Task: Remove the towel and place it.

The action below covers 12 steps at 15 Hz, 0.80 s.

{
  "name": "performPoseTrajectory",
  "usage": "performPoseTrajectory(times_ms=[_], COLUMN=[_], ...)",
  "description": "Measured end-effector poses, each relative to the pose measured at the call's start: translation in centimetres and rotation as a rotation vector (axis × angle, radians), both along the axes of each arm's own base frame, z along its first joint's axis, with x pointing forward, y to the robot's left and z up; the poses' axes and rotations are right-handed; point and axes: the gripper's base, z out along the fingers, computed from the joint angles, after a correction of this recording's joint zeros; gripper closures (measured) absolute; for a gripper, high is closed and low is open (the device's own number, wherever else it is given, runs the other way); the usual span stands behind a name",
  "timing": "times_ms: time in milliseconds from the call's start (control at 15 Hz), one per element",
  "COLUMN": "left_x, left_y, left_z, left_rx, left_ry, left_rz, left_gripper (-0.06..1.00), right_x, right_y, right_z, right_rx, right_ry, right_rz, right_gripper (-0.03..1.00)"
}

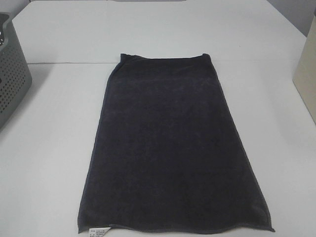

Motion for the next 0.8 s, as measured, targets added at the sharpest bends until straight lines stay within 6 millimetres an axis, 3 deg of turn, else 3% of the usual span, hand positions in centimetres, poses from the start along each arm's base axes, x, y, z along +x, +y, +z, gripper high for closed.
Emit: performPoseTrajectory(times_ms=[800], left_x=[0.02], left_y=[-0.2], left_z=[0.06], left_rx=[-0.001], left_ry=[-0.008], left_rz=[-0.024], left_gripper=[0.24], right_x=[0.8], right_y=[0.03], right_z=[-0.45], right_rx=[0.004], right_ry=[-0.041], right_rz=[-0.003], right_gripper=[0.32])
